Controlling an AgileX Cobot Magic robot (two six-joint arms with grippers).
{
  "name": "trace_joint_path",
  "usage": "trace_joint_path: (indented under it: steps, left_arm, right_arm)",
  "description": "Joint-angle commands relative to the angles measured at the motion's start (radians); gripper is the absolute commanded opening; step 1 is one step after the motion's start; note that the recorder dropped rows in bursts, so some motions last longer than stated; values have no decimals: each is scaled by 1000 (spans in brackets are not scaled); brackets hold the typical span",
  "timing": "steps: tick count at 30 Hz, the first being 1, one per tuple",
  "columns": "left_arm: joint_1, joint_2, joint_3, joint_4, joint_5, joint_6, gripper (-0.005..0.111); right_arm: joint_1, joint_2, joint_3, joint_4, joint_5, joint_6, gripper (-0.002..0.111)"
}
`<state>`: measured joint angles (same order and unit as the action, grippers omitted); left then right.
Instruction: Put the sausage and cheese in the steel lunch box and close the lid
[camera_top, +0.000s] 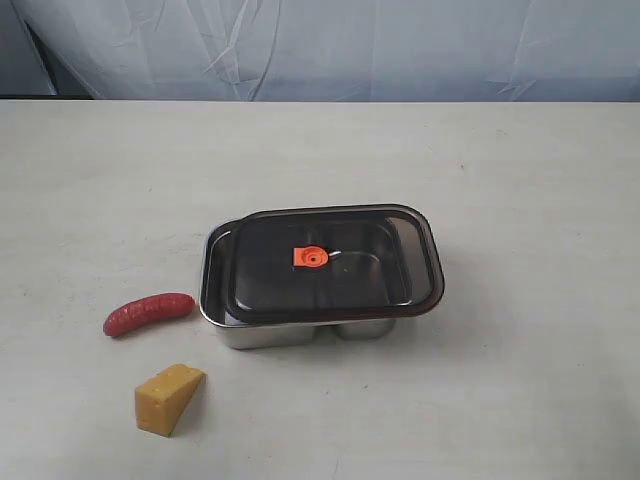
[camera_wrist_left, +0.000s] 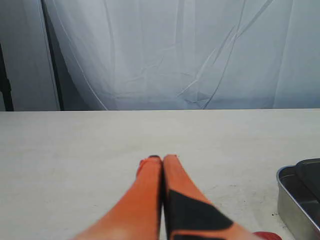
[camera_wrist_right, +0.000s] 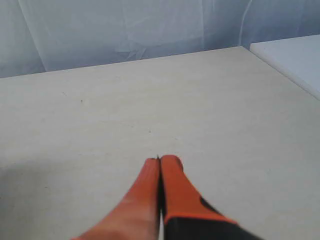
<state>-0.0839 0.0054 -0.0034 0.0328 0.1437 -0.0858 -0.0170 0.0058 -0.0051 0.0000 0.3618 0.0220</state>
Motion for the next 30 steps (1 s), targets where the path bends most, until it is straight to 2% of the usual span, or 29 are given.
trace_joint_path:
  steps: [1, 5, 7, 9, 11, 15, 18, 23, 26, 30]
  left_arm:
    - [-7, -5, 3, -1, -10, -4, 0]
    - [-7, -5, 3, -1, -10, -4, 0]
    - [-7, -5, 3, -1, -10, -4, 0]
    - [-7, -5, 3, -1, -10, -4, 0]
    - [-7, -5, 3, -1, -10, -4, 0]
    - [-7, -5, 3, -1, -10, -4, 0]
    - [-7, -5, 3, -1, -10, -1, 0]
    - [-7, -5, 3, -1, -10, -1, 0]
    - [-7, -5, 3, -1, -10, -1, 0]
    - [-7, -5, 3, -1, -10, -1, 0]
  right_arm:
    - [-6, -6, 5, 0, -3, -4, -1]
    - [-6, -6, 5, 0, -10, -4, -1]
    - [-6, -6, 5, 30, -78, 8, -1]
    - [-4, -6, 5, 249, -216, 95, -1]
    - [-4, -6, 5, 567, -313, 191, -1]
    - [-4, -6, 5, 1023, -347, 216, -1]
    - [-4, -6, -14, 1052, -237, 216, -1]
    - [-4, 55, -191, 1056, -34, 122, -1]
    - [-4, 256, -337, 1060, 87, -49, -1]
    - [-4, 690, -577, 1090, 302, -351, -1]
